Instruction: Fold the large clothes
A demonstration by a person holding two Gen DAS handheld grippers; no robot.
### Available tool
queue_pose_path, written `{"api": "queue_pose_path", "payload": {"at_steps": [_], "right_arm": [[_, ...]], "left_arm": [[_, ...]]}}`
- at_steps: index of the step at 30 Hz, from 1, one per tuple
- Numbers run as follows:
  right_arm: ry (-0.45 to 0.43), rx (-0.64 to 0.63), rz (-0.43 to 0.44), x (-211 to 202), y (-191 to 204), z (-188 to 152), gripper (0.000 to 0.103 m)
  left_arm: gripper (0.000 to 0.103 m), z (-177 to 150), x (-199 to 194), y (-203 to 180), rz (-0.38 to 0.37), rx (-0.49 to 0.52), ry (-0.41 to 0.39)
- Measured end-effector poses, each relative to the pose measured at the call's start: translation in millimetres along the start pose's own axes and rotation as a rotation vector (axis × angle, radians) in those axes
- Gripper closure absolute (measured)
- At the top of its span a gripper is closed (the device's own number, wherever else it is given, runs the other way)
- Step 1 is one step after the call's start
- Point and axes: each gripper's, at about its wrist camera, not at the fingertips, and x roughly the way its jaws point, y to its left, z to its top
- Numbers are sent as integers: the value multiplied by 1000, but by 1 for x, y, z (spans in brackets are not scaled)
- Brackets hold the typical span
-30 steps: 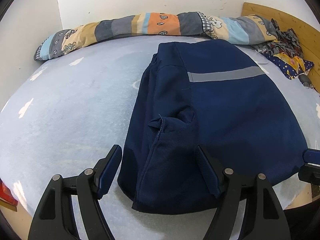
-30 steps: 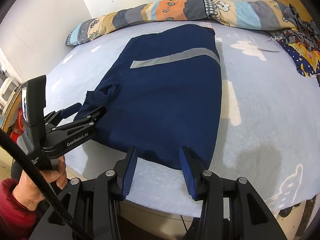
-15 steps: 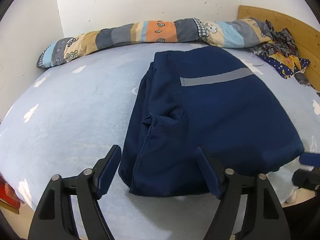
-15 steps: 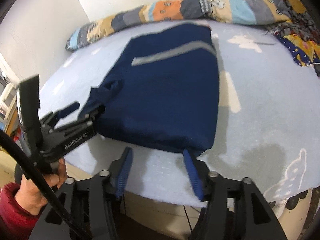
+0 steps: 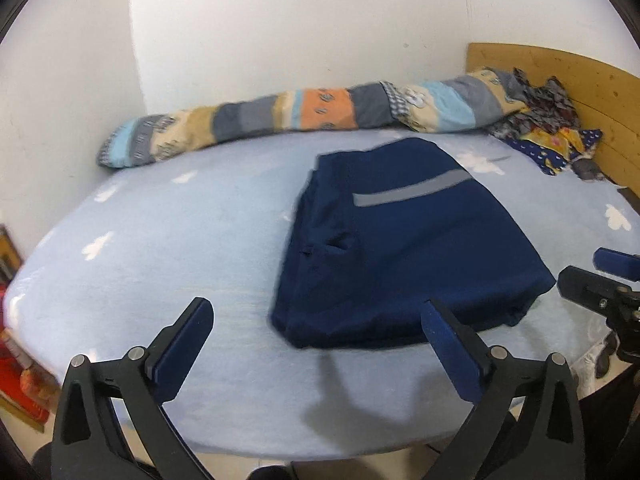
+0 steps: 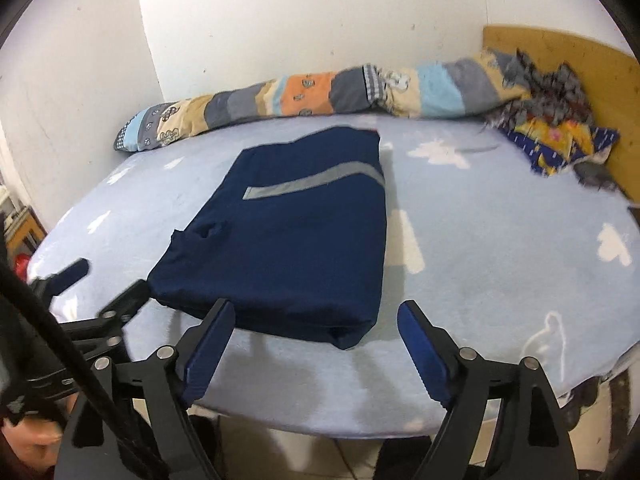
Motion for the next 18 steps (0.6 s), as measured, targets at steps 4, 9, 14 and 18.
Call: {"api": "queue_pose_path", "payload": {"at_steps": [4, 9, 14, 18], "right_arm": [[-76, -25, -44, -14, 9, -6, 9], [-33, -36, -54, -4, 16, -10, 9], [-49, -32, -59, -5, 16, -8, 9], [-54, -17, -58, -8, 13, -9, 9]], "left_arm": [[0, -3, -20, 4, 58, 39, -41], [0, -3, -27, 5, -19, 22, -60], [0, 1, -17, 1, 22, 25, -5], [0, 6, -14, -3, 103, 62, 15]]}}
